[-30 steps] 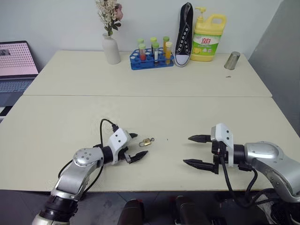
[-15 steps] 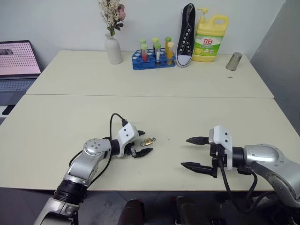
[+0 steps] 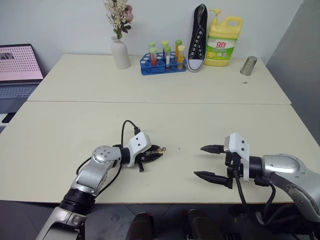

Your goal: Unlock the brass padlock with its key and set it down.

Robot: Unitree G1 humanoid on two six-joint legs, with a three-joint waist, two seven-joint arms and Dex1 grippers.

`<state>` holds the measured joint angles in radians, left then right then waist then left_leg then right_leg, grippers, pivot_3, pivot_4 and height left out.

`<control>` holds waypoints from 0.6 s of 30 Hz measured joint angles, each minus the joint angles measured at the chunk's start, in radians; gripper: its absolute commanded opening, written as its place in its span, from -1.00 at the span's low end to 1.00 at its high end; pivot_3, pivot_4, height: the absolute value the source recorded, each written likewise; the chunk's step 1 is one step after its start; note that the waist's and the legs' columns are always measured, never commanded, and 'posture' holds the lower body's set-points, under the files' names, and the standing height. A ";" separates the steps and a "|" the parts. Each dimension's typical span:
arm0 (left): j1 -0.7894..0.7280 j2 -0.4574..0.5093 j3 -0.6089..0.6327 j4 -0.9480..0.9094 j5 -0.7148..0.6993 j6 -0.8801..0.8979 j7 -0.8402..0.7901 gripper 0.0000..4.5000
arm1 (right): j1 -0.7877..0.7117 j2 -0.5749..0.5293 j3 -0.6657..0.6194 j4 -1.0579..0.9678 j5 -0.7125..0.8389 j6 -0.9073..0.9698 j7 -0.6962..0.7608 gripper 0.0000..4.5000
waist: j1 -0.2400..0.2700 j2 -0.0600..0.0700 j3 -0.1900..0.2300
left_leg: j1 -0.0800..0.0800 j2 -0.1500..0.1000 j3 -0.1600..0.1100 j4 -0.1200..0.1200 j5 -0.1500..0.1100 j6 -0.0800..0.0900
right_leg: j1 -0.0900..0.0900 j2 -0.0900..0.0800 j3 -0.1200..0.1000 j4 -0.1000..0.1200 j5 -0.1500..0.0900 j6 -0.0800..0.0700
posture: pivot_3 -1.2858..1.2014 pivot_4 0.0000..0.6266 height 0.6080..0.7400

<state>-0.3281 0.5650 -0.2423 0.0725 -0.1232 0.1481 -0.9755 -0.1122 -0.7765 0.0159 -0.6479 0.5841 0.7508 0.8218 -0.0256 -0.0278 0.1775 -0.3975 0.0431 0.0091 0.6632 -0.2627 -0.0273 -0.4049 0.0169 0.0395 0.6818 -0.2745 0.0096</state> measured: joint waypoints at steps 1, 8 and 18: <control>-0.004 -0.001 -0.012 -0.002 0.010 -0.020 -0.011 -0.57 | 0.004 0.000 -0.005 0.000 0.000 0.000 -0.006 1.00 | 0.001 0.000 0.000 | 0.000 0.000 0.000 0.000 0.000 0.000 | 0.000 0.000 0.000 0.000 0.000 0.000 | 0.03 -0.52 1.00; -0.128 -0.019 -0.089 -0.028 0.094 -0.379 -0.072 -0.57 | 0.058 0.046 -0.057 0.028 -0.033 -0.070 -0.064 1.00 | 0.011 0.000 0.000 | -0.002 -0.002 0.001 0.000 0.000 0.000 | -0.001 0.000 0.001 -0.001 0.000 0.000 | 0.03 -0.52 1.00; -0.235 -0.015 -0.103 0.113 0.339 -1.035 0.073 -0.57 | 0.001 0.122 -0.105 0.075 0.126 -0.032 -0.055 1.00 | 0.001 0.000 0.000 | -0.001 0.000 0.001 0.000 0.000 0.000 | 0.000 0.001 0.001 -0.001 0.001 -0.001 | 0.03 -0.52 1.00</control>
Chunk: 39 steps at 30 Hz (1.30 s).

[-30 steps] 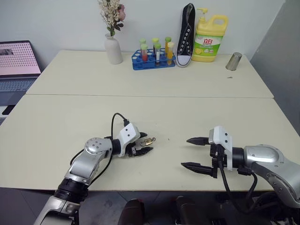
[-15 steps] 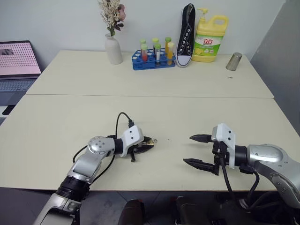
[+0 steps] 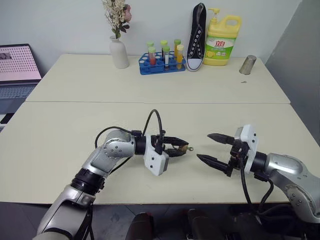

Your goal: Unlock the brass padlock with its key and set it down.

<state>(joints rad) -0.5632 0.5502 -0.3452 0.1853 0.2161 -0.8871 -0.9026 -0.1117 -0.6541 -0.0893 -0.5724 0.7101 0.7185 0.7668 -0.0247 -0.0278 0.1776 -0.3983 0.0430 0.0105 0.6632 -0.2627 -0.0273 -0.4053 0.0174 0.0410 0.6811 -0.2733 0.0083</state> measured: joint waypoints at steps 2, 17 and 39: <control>0.000 0.001 0.003 0.025 0.038 -0.061 0.045 -0.57 | -0.025 -0.011 -0.009 0.009 0.060 0.053 0.010 1.00 | 0.000 0.000 0.000 | 0.000 0.000 0.000 0.000 0.000 0.000 | 0.000 0.000 0.000 0.000 0.002 -0.003 | 0.03 -0.52 1.00; 0.000 0.022 0.027 0.054 0.145 -0.119 0.231 -0.57 | -0.142 0.013 0.106 0.125 0.088 0.123 0.017 1.00 | -0.001 0.000 0.000 | 0.000 0.000 0.000 0.000 0.000 0.000 | 0.000 0.000 -0.001 0.000 0.002 -0.003 | 0.03 -0.52 1.00; 0.015 0.042 0.026 0.026 0.161 -0.096 0.262 -0.57 | -0.214 0.051 0.152 0.209 0.050 0.120 0.058 -1.00 | -0.001 0.000 0.000 | 0.000 0.001 -0.001 0.000 0.000 0.000 | 0.000 0.000 -0.001 0.000 0.002 -0.003 | 0.03 -0.52 1.00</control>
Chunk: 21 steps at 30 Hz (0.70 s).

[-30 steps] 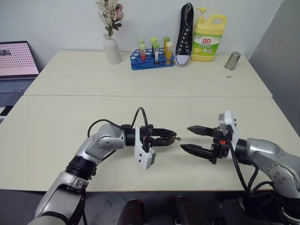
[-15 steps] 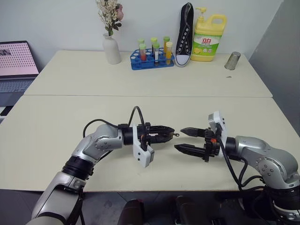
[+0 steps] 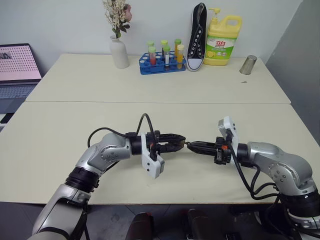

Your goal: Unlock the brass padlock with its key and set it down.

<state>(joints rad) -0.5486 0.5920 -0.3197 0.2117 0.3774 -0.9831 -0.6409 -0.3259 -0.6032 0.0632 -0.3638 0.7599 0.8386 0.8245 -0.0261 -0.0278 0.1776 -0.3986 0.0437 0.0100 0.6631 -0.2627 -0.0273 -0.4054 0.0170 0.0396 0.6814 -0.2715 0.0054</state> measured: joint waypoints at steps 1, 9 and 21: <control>0.001 0.000 0.000 -0.003 0.000 0.000 0.000 -0.57 | -0.001 0.003 0.000 0.000 -0.001 0.000 0.001 -1.00 | 0.000 0.000 0.000 | 0.000 0.000 0.000 0.000 0.000 0.000 | 0.000 0.000 0.000 0.000 0.000 0.000 | 0.03 -0.52 1.00; 0.004 0.004 -0.005 -0.007 -0.003 0.002 0.000 -0.57 | -0.001 0.008 0.001 0.009 -0.010 0.000 0.019 -1.00 | 0.000 0.000 0.000 | 0.000 0.000 0.000 0.000 0.000 0.000 | 0.000 0.000 0.000 0.000 0.000 0.000 | 0.03 -0.52 1.00; 0.008 0.008 -0.018 -0.007 -0.004 0.015 0.000 -0.57 | -0.001 0.015 0.000 0.010 -0.001 0.003 0.042 -0.30 | 0.000 0.000 0.000 | 0.000 0.000 0.000 0.000 0.000 0.000 | 0.000 0.000 0.000 0.000 0.000 0.000 | 0.03 -0.52 1.00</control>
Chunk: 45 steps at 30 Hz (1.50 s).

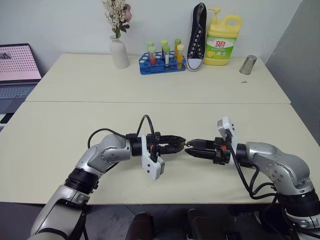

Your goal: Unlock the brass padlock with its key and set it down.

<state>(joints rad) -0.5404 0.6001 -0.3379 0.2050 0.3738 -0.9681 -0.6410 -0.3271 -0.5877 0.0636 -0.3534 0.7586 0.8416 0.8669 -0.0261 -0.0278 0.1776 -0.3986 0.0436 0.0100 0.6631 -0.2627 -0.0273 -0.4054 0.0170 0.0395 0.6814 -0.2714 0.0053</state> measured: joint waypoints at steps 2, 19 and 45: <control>0.000 0.001 0.000 0.000 0.000 0.000 0.000 -0.57 | 0.000 0.000 0.000 0.000 0.002 0.002 0.003 -0.30 | 0.000 0.000 0.000 | 0.000 0.000 0.000 0.000 0.000 0.000 | 0.000 0.000 0.000 0.000 0.000 0.000 | 0.03 -0.52 1.00; 0.014 0.001 -0.001 -0.011 0.000 0.002 0.003 -0.57 | -0.001 0.019 -0.008 0.015 0.009 0.022 -0.020 -1.00 | 0.000 0.000 0.000 | 0.000 0.000 0.000 0.000 0.000 0.000 | 0.000 0.000 0.000 0.000 0.000 0.000 | 0.03 -0.52 1.00; 0.017 0.015 0.001 -0.007 0.069 -0.047 0.107 -0.57 | -0.286 0.060 -0.126 0.276 0.283 0.628 -0.158 -1.00 | 0.000 0.000 0.000 | -0.001 0.001 0.000 0.000 0.000 0.000 | -0.001 -0.001 0.000 0.000 0.000 0.000 | 0.03 -0.52 1.00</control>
<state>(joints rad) -0.5235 0.6151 -0.3370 0.1982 0.4429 -1.0156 -0.5341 -0.6129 -0.5282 -0.0625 -0.0776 1.0413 1.4696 0.7094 -0.0263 -0.0276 0.1776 -0.3992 0.0442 0.0099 0.6629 -0.2627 -0.0272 -0.4060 0.0160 0.0394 0.6819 -0.2712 0.0050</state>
